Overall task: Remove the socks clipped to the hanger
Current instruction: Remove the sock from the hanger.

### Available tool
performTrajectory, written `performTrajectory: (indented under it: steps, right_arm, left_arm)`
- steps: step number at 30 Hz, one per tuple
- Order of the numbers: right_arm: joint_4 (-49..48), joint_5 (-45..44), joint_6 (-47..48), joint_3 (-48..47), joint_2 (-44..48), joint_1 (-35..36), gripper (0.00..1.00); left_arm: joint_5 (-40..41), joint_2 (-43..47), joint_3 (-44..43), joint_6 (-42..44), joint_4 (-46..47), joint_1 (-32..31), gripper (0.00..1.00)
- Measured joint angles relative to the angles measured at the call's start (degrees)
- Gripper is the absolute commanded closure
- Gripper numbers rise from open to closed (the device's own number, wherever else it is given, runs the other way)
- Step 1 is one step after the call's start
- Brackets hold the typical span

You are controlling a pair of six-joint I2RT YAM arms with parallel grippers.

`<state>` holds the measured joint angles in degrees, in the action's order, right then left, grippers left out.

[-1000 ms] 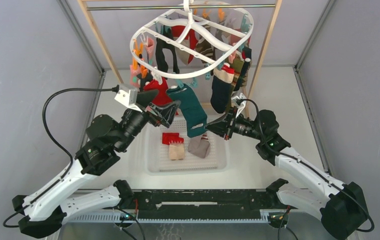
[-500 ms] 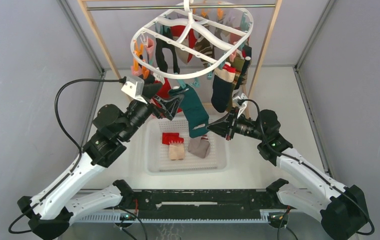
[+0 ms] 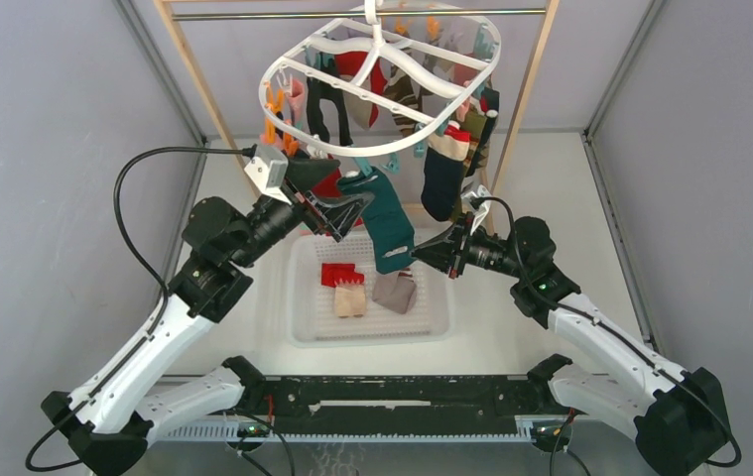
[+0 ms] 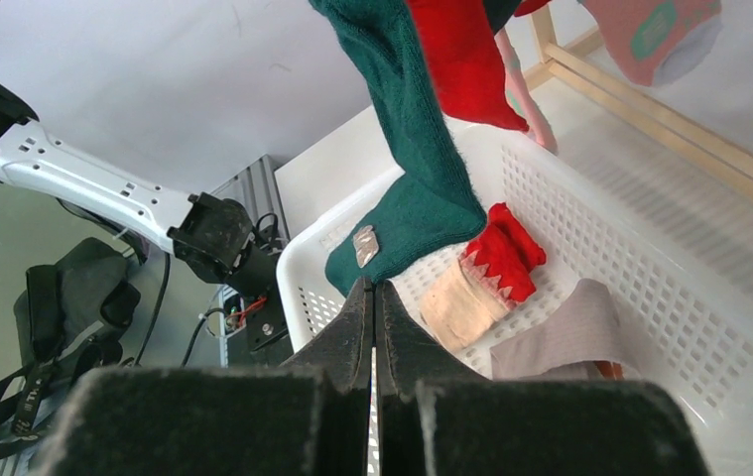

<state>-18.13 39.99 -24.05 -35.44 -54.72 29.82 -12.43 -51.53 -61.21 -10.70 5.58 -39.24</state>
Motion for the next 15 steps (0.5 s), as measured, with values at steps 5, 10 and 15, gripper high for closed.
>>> performTrajectory:
  steps: [5, 10, 15]
  right_arm:
    - [0.48, 0.02, 0.37, 0.0, 0.02, -0.13, 1.0]
    - [1.27, 0.15, 0.7, 0.0, 0.0, -0.13, 1.0]
    - [1.29, 0.2, 0.81, 0.0, 0.0, -0.13, 1.0]
  left_arm:
    - [-2.84, -1.03, 0.0, -1.16, 1.44, 2.69, 0.02]
    - [-4.39, -2.49, -0.26, -1.55, 3.06, 4.57, 0.04]
    - [-5.05, -4.28, -0.52, -3.04, 4.85, 5.6, 0.06]
